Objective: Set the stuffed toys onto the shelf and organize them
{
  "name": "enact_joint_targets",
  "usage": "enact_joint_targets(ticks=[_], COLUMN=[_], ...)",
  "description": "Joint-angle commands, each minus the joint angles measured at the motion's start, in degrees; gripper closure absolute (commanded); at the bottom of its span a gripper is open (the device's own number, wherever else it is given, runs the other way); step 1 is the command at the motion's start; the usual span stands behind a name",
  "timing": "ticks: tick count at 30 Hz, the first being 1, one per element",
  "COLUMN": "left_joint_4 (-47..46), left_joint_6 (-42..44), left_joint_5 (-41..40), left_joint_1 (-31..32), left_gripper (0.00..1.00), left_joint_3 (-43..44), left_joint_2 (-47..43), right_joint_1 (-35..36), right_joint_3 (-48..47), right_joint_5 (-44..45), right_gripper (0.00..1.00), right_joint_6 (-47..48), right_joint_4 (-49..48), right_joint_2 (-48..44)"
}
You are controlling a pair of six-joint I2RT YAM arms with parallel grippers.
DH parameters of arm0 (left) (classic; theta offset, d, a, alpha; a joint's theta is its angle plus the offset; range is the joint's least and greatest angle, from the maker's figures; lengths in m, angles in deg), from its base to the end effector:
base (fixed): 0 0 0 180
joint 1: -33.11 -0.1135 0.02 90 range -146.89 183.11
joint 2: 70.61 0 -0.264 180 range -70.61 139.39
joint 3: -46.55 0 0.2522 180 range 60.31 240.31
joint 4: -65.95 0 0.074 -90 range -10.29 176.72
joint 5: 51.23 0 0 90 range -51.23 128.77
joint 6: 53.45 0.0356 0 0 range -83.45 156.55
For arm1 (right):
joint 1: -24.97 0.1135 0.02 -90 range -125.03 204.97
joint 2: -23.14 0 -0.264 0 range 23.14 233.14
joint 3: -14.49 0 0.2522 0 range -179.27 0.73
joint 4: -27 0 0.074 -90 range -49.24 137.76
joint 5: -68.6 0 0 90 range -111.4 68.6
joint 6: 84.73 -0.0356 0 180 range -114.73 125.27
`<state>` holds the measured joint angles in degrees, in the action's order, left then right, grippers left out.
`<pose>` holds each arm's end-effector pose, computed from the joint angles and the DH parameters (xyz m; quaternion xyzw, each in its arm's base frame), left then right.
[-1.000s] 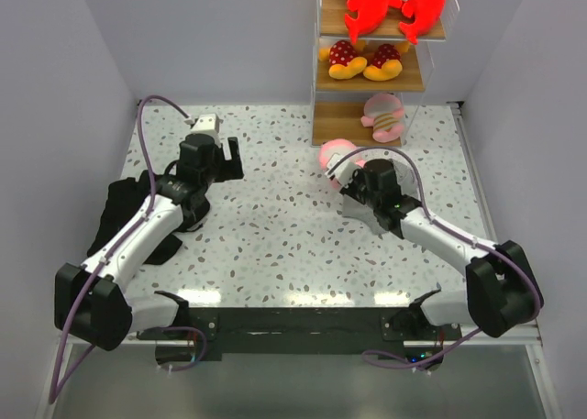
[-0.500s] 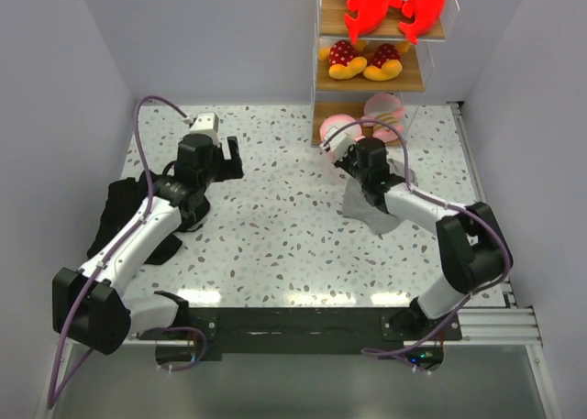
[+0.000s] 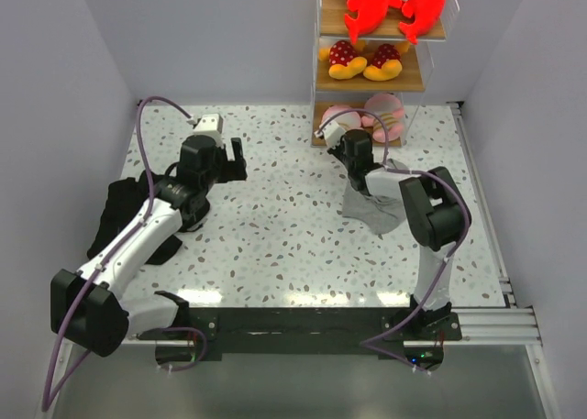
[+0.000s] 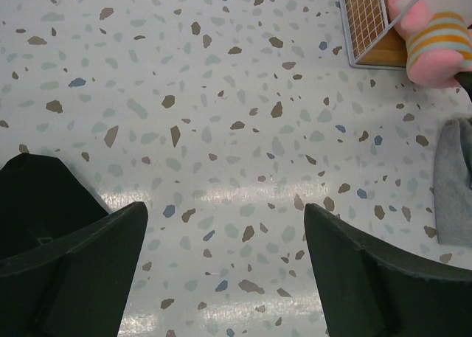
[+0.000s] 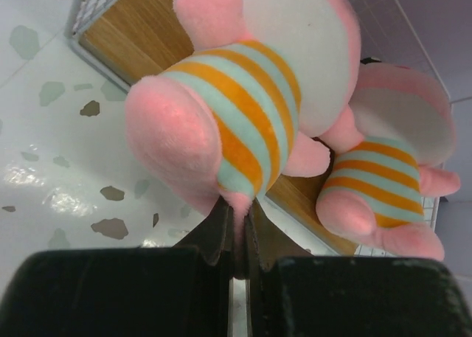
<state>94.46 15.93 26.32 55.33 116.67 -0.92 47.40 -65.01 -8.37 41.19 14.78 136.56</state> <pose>0.2589 -0.0975 0.3118 -0.0439 0.8532 -0.1002 0.5100 0.4053 0.1586 0.1748 -0.3452 0.7490 -0.1588 0.5428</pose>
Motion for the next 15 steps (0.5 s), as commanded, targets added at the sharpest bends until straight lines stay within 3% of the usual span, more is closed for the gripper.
enact_joint_targets(ticks=[1, 9, 15], left_joint_4=[-1.2, -1.4, -1.5], left_joint_6=[-0.9, -1.0, -1.0], left_joint_5=[-0.7, -0.4, -0.2], left_joint_1=[0.3, 0.3, 0.3], left_gripper=[0.08, 0.08, 0.08], left_joint_3=[0.1, 0.0, 0.0], left_joint_2=[-2.0, -2.3, -2.3], right_joint_1=[-1.2, -2.2, -2.4], right_joint_3=[-4.4, -9.9, -12.1], right_joint_5=[1.4, -1.1, -1.9], right_gripper=[1.0, 0.99, 0.88], right_joint_6=[-2.0, 0.0, 1.2], right_joint_4=[-6.7, -6.6, -6.3], right_joint_2=[1.4, 6.4, 8.6])
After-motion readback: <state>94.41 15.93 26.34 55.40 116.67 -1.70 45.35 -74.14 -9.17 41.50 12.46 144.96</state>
